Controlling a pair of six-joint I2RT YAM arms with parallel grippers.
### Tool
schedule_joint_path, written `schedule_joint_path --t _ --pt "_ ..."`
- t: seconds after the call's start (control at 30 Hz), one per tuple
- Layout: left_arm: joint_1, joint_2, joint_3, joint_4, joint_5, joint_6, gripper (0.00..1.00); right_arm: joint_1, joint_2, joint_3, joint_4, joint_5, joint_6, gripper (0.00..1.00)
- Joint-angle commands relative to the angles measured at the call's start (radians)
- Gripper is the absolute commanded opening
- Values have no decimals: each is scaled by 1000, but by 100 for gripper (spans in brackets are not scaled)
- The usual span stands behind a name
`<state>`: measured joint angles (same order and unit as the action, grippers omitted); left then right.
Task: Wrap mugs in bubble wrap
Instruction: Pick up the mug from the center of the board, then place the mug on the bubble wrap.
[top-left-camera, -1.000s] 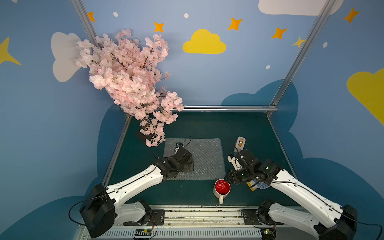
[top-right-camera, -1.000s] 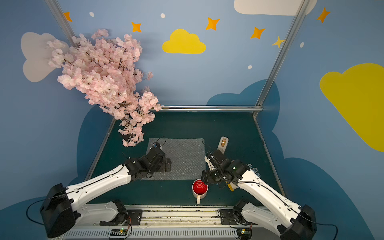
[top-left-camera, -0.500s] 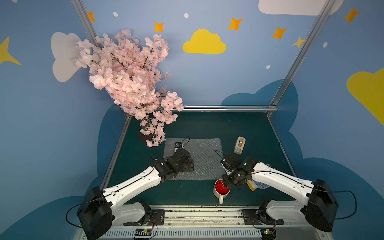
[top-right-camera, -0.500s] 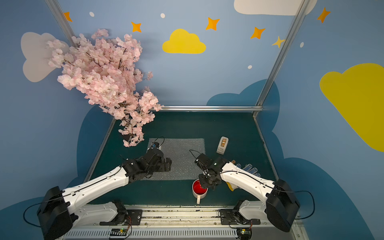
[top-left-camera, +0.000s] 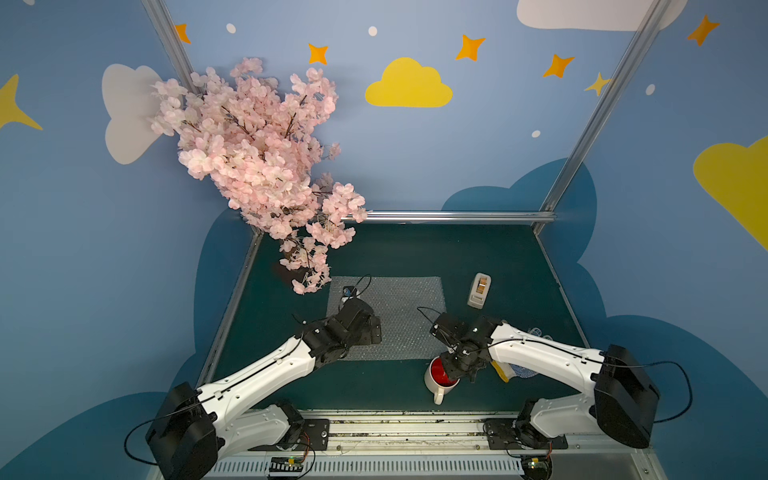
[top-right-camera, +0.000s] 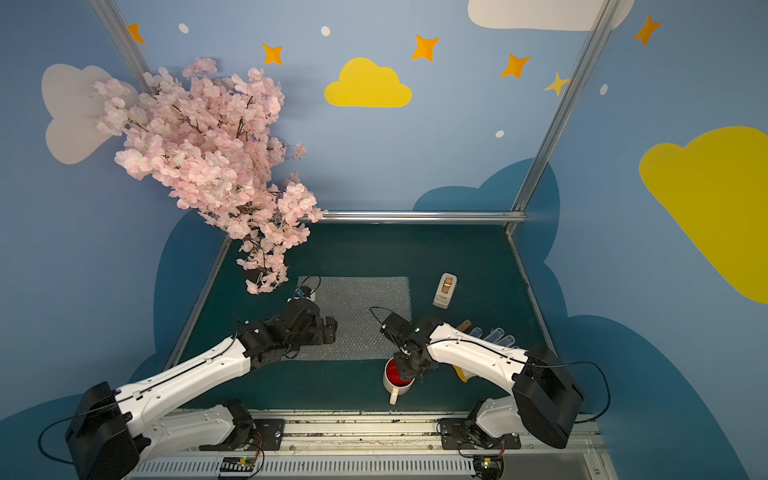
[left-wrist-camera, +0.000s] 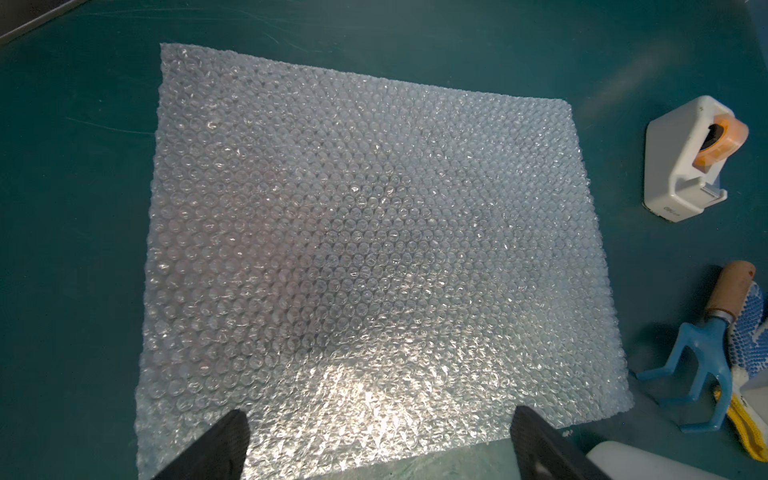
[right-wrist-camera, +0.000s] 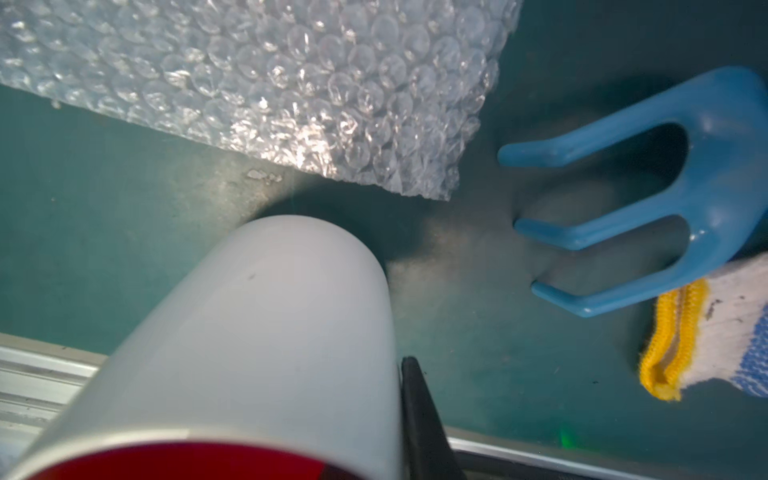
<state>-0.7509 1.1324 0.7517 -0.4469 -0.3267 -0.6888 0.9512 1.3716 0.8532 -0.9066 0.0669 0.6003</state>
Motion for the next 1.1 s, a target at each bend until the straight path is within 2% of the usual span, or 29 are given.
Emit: schedule_joint_path --t 0.0,0.13,0.27,0.5,0.63,0.8,1.07 --pt "19 -21 -17 -16 13 -8 99 8 -50 50 -58 25 11 0" --pt "68 -41 -28 -47 25 -35 99 -5 -76 139 -123 63 -35 0" --pt "136 -84 -49 -64 73 -49 100 -57 -10 268 -142 48 -173 0" --pt "225 -249 -173 -10 169 -52 100 -145 339 661 -196 -14 -432 0" --pt "295 -259 -180 -83 235 -63 100 -161 562 950 -268 -24 -503 0" --pt "344 -317 -200 -103 263 -73 99 -163 796 1262 -354 -16 -560 0" --pt "441 -325 -205 -127 315 -78 99 -156 963 1478 -410 -43 -566 0"
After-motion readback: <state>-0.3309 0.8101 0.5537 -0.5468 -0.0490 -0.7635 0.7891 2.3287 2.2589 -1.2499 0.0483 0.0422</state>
